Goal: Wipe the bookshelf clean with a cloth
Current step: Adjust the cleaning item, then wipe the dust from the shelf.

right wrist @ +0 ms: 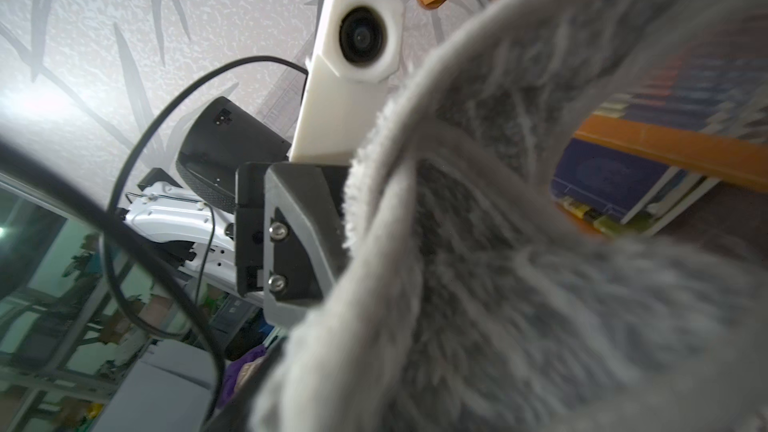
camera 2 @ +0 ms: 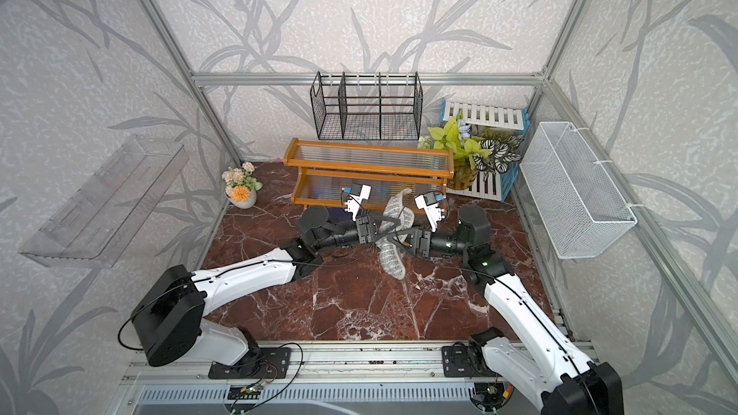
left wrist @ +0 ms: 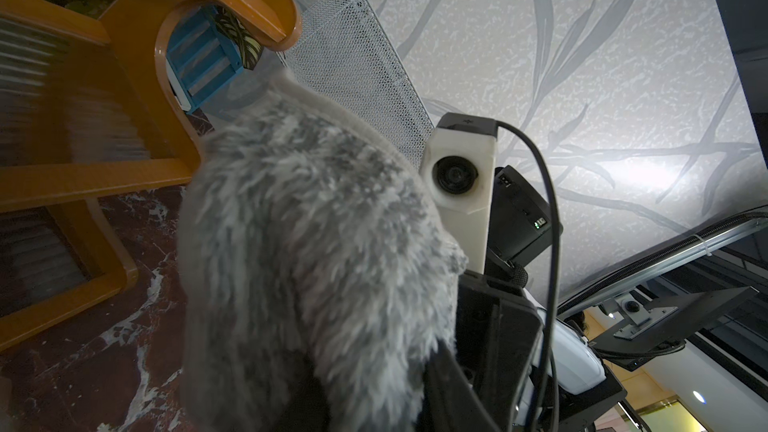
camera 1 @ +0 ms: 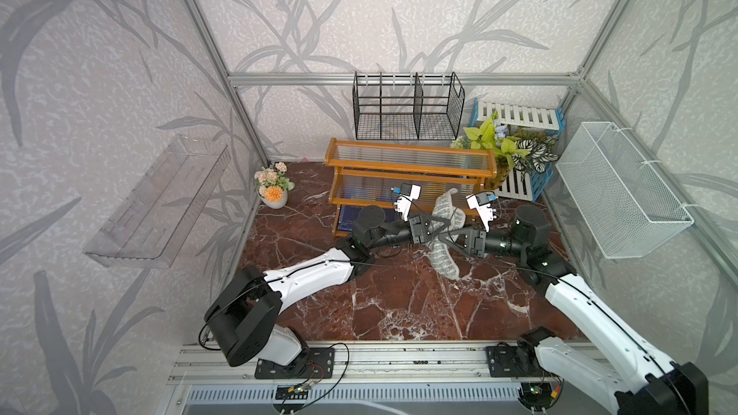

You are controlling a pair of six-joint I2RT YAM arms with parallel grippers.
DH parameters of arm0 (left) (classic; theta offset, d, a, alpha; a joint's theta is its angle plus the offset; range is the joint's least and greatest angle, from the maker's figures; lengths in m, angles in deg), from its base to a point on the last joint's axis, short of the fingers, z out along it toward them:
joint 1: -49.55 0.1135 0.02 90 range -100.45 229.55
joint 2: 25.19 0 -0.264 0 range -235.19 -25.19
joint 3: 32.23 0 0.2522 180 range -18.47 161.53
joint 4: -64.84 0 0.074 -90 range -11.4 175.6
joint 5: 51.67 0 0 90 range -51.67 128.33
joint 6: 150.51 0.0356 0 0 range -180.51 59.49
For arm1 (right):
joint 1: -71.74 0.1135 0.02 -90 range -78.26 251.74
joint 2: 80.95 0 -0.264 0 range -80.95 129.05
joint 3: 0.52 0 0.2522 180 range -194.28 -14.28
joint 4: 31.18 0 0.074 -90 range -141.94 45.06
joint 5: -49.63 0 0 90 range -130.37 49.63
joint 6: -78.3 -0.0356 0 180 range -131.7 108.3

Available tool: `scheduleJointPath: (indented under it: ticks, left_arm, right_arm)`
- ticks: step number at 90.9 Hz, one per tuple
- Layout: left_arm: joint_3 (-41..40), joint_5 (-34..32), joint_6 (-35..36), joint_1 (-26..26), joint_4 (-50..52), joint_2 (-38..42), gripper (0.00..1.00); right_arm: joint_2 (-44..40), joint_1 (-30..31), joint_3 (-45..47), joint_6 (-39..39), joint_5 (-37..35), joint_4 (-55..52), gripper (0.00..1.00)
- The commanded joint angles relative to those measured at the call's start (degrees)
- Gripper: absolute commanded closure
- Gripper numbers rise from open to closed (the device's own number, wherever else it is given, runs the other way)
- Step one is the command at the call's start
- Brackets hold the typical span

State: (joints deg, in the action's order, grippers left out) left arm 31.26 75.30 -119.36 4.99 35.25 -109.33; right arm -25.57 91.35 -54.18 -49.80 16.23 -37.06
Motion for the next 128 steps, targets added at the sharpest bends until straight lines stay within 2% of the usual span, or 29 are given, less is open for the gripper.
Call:
scheduleJointPath:
  ticks: [1, 8, 15, 21, 24, 33, 39, 60, 73, 84, 100, 128]
  left_arm:
    - [0.26, -0.05, 1.31, -0.15, 0.35, -0.43, 0.66]
    - [0.20, 0.46, 1.45, -0.17, 0.18, -0.41, 0.62]
    - [-0.26, 0.86, 1.61, -0.10, 0.01, -0.33, 0.52]
    - [-0.63, 1.23, 1.89, 0.06, 0.00, -0.10, 0.39]
    - [-0.94, 1.13, 2.04, 0.22, 0.35, 0.18, 0.29]
    - [-2.06, 0.01, 3.38, 1.82, 3.07, 2.21, 0.10]
    - [-3.09, -0.92, 4.40, 4.01, 5.26, 4.25, 0.01]
    - [-7.20, -4.39, 7.21, 11.14, 13.29, 11.05, 0.00]
    - [-10.15, -5.11, 8.21, 15.53, 17.04, 14.75, 0.00]
    - [-12.01, -7.77, 9.78, 20.30, 23.11, 19.02, 0.00]
    - [-14.21, -11.22, 11.35, 27.78, 30.28, 24.17, 0.00]
    - [-19.26, -15.10, 11.29, 40.45, 34.76, 28.95, 0.00]
  right_arm:
    - [-0.26, 0.52, -1.33, 0.77, 0.66, 2.80, 0.57]
    - [-1.10, 0.44, -1.39, 2.19, -0.45, 0.66, 0.68]
    - [-1.69, 0.43, -1.93, 3.35, -1.24, -1.18, 0.76]
    - [-1.97, 0.22, -2.59, 4.26, -1.72, -2.98, 0.85]
    - [-2.14, -0.09, -2.97, 5.02, -2.00, -4.15, 0.88]
    - [-3.11, -1.93, -3.55, 5.90, -1.94, -6.97, 1.00]
    - [-4.29, -4.12, -3.64, 6.60, -2.10, -9.41, 1.00]
    - [-5.83, -16.60, -3.87, 7.44, -4.93, -22.20, 1.00]
    - [-4.93, -25.98, -3.28, 9.44, -6.70, -25.84, 1.00]
    - [-3.70, -30.50, -2.98, 12.95, -10.30, -25.86, 1.00]
    - [2.11, -34.53, -3.21, 14.04, -13.27, -20.82, 1.00]
    - [19.91, -34.65, -9.47, 13.77, -13.44, -11.20, 1.00]
